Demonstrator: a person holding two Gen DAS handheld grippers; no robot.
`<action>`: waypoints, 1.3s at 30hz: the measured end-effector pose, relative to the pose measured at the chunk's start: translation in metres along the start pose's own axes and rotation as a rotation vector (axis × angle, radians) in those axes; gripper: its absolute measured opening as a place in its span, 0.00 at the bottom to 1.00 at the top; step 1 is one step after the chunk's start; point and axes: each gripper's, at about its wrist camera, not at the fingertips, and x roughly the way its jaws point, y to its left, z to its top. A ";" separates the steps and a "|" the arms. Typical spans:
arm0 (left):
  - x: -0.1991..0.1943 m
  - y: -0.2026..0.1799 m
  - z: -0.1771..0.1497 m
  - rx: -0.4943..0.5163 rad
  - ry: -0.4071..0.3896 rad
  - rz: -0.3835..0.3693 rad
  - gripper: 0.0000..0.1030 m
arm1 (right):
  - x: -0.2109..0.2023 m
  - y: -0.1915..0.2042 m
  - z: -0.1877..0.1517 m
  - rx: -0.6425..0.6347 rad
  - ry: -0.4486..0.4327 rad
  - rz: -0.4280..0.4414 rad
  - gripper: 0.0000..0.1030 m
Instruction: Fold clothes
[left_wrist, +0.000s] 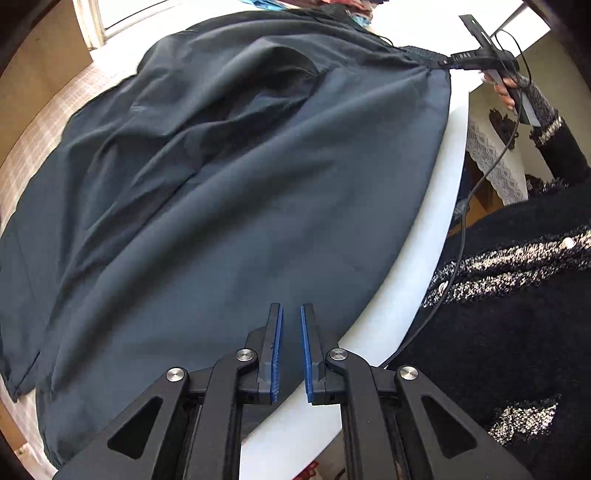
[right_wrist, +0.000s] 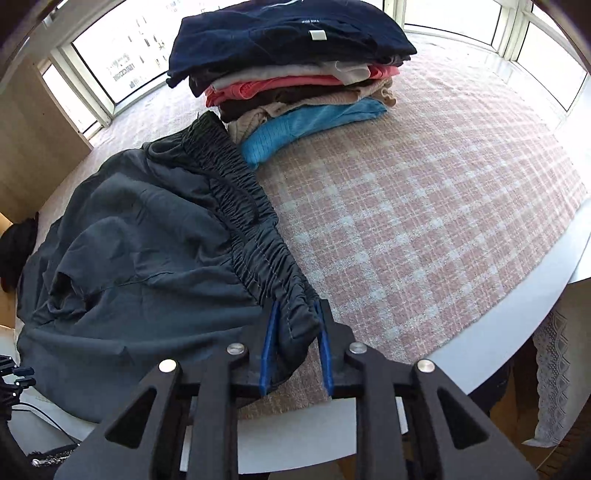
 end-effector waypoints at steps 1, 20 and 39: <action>-0.016 0.014 -0.002 -0.030 -0.036 0.018 0.23 | -0.011 0.009 0.008 -0.034 -0.043 0.001 0.29; -0.071 0.313 -0.074 -0.433 -0.082 0.482 0.34 | 0.094 0.286 0.124 -0.495 -0.002 0.302 0.40; -0.015 0.351 -0.007 -0.191 0.058 0.370 0.02 | 0.173 0.334 0.156 -0.852 0.136 0.316 0.53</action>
